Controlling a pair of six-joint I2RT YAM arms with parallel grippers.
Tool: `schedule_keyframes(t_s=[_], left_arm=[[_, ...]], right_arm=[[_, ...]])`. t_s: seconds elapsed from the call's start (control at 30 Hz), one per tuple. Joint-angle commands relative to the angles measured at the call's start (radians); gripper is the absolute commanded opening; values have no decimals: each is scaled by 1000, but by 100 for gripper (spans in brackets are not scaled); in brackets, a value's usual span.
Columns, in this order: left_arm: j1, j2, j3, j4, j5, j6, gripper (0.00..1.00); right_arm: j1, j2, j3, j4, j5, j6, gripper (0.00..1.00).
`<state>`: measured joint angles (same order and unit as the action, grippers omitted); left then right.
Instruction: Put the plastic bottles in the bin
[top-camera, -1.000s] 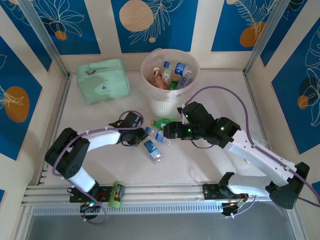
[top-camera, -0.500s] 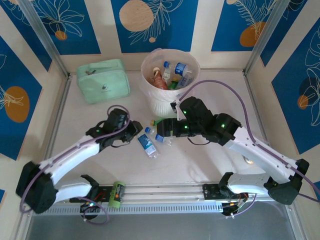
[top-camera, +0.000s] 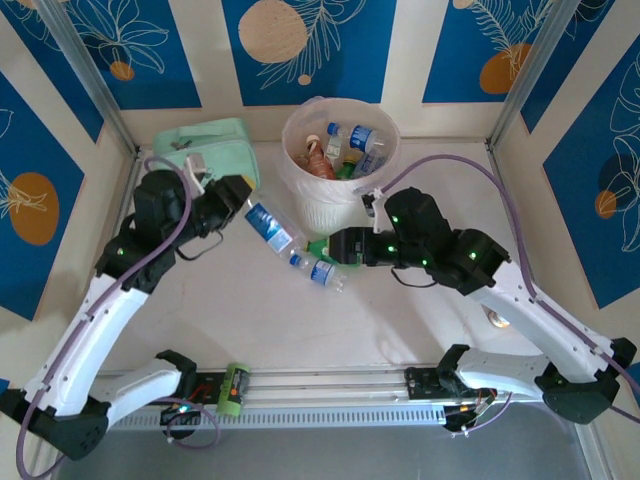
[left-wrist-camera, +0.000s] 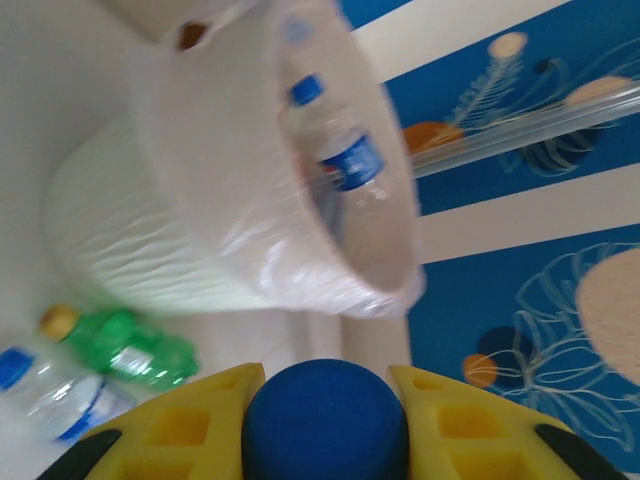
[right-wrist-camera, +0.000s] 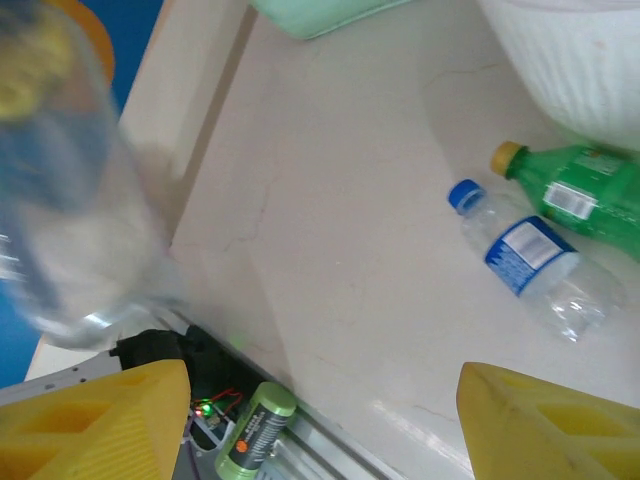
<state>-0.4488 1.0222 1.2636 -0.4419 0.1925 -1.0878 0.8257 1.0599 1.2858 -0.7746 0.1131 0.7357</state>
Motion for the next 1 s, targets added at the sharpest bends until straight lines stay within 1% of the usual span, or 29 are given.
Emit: schedule_keyframes(t_s=[0.0, 0.13, 0.2, 0.27, 0.3, 0.4, 0.5, 0.57, 0.6, 0.63, 0.67, 0.7, 0.73, 0.77, 0.87, 0.93, 0.97], left_arm=[[7, 104, 111, 52, 38, 17, 13], [7, 270, 256, 134, 42, -31, 10], [4, 369, 346, 182, 46, -56, 10], [5, 484, 493, 164, 64, -45, 10], [5, 546, 583, 131, 63, -36, 10], [5, 685, 779, 76, 56, -35, 10], [5, 787, 902, 28, 53, -47, 10], [3, 828, 924, 34, 72, -82, 12], [0, 845, 924, 45, 80, -96, 17], [-3, 857, 923, 43, 81, -101, 25], [-7, 870, 924, 33, 79, -102, 39], [-8, 880, 922, 23, 79, -100, 50], [-10, 888, 922, 15, 82, -101, 56], [-8, 892, 921, 8, 83, -95, 61], [-5, 862, 890, 11, 53, -63, 70], [2, 830, 880, 6, 33, -35, 74], [8, 813, 881, -3, 30, -23, 75]], right_arm=[[-31, -46, -65, -15, -2, 24, 71], [-60, -75, -111, -14, -13, 42, 71], [-62, -87, -121, -19, -11, 45, 71], [-62, -95, -130, -26, -7, 48, 71], [-62, -99, -134, -31, -6, 50, 71], [-60, -115, -146, -42, -4, 60, 71], [-62, -137, -160, -51, 6, 66, 71], [-66, -144, -166, -53, 8, 67, 71], [-69, -144, -167, -55, 8, 66, 71], [-72, -143, -169, -55, 7, 64, 71], [-75, -140, -169, -54, 5, 64, 71], [-77, -137, -169, -53, 1, 64, 71], [-79, -133, -168, -51, -1, 62, 72], [-81, -128, -167, -51, -5, 60, 72], [-83, -106, -159, -58, -12, 52, 74], [-82, -92, -157, -59, -18, 46, 75], [-82, -85, -160, -57, -21, 44, 76]])
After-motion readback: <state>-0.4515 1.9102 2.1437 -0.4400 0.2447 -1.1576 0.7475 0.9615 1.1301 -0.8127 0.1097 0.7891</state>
